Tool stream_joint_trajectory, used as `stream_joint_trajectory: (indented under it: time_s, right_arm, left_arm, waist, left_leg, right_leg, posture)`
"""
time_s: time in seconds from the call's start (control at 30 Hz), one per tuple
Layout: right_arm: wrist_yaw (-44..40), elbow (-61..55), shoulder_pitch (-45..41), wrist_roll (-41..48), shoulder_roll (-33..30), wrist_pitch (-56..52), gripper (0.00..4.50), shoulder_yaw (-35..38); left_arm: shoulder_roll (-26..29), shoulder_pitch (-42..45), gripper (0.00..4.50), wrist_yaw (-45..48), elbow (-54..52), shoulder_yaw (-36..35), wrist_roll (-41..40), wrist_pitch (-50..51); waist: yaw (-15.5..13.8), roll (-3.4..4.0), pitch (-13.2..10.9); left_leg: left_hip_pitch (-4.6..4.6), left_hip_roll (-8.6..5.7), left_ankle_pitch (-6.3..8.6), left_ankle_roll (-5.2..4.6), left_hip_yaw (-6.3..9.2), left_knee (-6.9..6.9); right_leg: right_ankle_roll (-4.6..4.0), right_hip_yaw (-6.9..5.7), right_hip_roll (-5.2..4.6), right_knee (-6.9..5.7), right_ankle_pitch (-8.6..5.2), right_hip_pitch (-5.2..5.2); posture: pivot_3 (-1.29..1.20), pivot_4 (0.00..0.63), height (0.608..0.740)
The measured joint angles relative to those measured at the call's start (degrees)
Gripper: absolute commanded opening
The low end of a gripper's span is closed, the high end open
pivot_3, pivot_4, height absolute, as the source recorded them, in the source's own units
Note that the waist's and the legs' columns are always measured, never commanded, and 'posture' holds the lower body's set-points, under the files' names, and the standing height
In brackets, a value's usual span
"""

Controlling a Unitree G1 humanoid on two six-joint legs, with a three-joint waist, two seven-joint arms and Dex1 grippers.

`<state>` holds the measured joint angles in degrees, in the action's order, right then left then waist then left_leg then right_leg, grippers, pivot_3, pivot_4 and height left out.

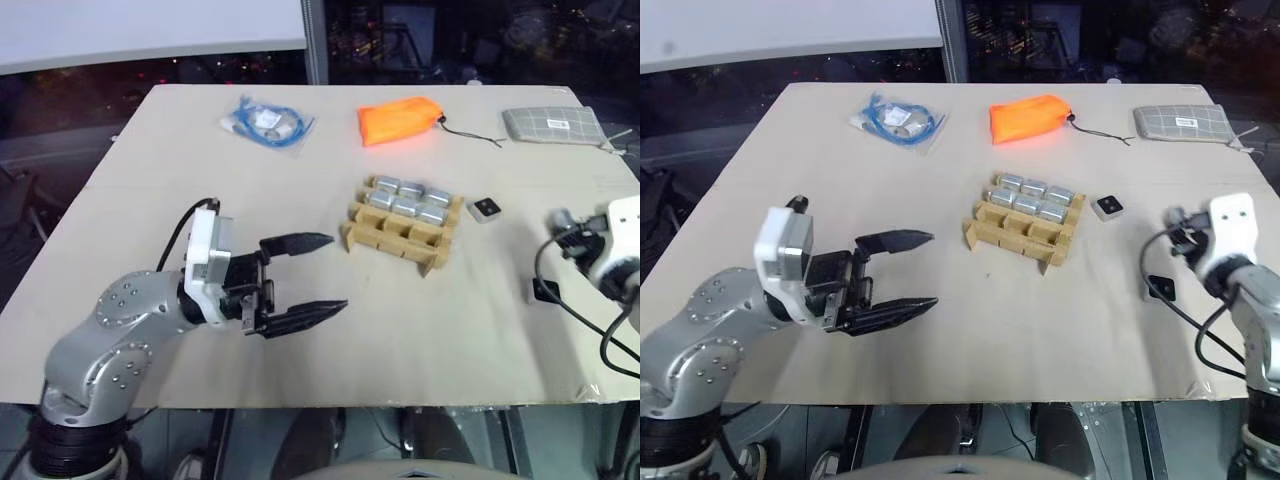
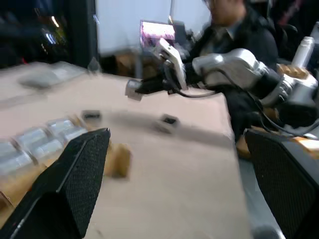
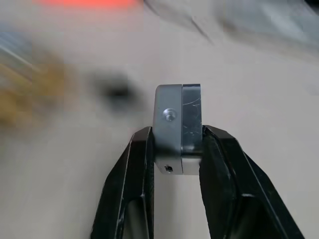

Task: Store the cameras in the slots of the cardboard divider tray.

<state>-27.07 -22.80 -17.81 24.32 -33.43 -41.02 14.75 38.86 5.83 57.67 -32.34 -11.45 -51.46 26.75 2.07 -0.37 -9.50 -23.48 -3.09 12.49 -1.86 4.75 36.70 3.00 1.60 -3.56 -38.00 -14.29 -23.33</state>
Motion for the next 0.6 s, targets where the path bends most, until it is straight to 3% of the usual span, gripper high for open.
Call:
stream_joint_trajectory:
  time_s: [0.13, 0.3, 0.6]
  right_arm:
    - [-2.07, 0.31, -8.66, 1.34, 4.56, 0.30, 0.72, -8.53]
    - [-6.28, 12.51, -15.90, -3.06, 11.29, 5.28, 0.72, -22.01]
    - [-13.80, 26.62, -19.80, -8.65, 13.28, 15.29, 0.72, -27.53]
  left_arm:
    - [-0.84, -1.36, 4.50, -0.49, 3.35, -2.86, -1.17, -0.04]
    - [-2.92, -5.93, 4.50, -6.15, 7.02, -9.08, -1.75, 0.05]
    - [-4.97, -13.16, 4.50, -13.00, 2.30, -14.47, -2.95, 0.04]
  waist:
    - [-0.05, -0.08, 0.04]
    - [-0.54, -0.12, 0.01]
    - [-1.29, -0.11, 0.01]
  left_leg:
    - [-0.01, 0.04, 0.00, 0.01, 0.09, -0.01]
    - [-0.24, -0.15, 0.00, 0.03, 0.12, 0.03]
    - [-0.24, -0.13, 0.01, 0.06, 0.13, -0.06]
  right_leg:
    - [-0.03, -0.10, 0.10, 0.02, 0.01, 0.01]
    - [-0.02, -0.13, -0.03, 0.04, 0.02, -0.17]
    - [-0.06, -0.11, -0.16, 0.04, 0.04, -0.25]
  posture:
    - [0.00, 0.150, 0.740]
    - [0.00, 0.150, 0.740]
    - [0.00, 0.150, 0.740]
